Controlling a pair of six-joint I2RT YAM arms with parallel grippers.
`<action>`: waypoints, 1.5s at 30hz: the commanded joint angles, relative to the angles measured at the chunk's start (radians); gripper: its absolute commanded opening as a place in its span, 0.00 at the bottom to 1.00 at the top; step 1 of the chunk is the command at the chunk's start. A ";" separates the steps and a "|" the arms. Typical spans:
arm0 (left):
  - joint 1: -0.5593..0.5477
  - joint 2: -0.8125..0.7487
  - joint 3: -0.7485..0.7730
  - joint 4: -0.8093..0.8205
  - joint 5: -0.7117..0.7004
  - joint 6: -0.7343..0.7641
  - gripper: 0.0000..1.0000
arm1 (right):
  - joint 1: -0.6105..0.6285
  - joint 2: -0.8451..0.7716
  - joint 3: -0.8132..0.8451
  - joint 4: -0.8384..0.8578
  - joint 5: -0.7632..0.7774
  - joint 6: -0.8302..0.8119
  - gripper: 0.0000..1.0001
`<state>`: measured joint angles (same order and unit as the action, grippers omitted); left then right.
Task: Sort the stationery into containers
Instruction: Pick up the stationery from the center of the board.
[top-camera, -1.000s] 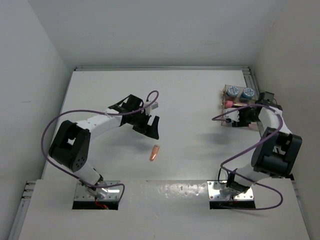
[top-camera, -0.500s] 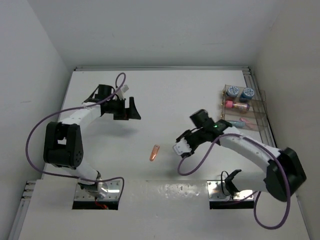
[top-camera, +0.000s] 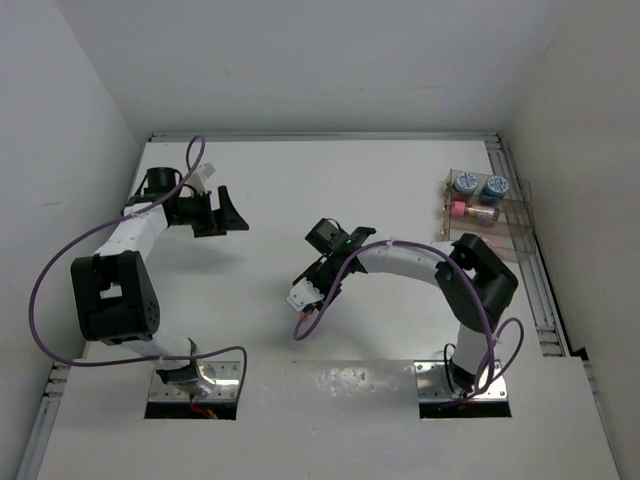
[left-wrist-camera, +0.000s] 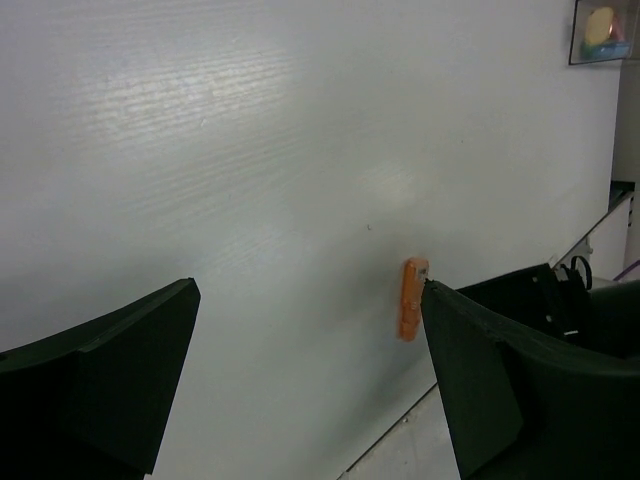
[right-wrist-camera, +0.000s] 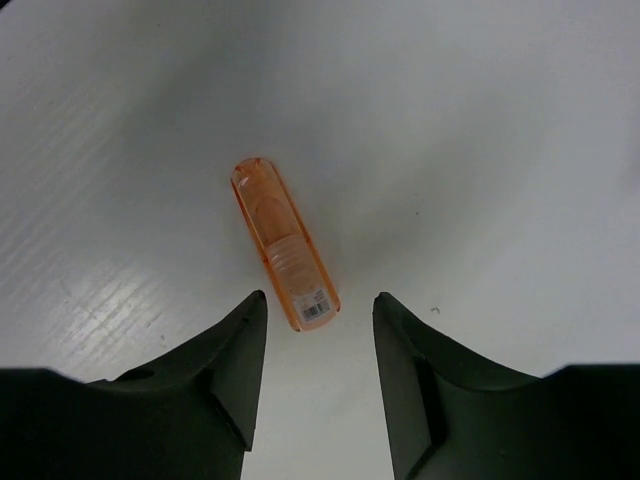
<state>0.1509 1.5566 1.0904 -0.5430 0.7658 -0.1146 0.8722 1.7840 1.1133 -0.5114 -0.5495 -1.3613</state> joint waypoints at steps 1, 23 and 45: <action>0.015 -0.061 -0.020 -0.026 0.056 0.044 1.00 | 0.017 0.053 0.066 -0.033 -0.009 -0.032 0.47; 0.030 -0.010 0.000 -0.068 0.089 0.078 1.00 | 0.034 0.236 0.132 -0.137 0.085 -0.093 0.45; 0.019 0.068 0.088 -0.120 0.130 0.156 1.00 | -0.160 0.085 0.186 -0.269 0.131 0.185 0.04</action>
<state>0.1673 1.6142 1.1103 -0.6540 0.8665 -0.0097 0.8059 1.9934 1.3163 -0.7773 -0.4335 -1.2728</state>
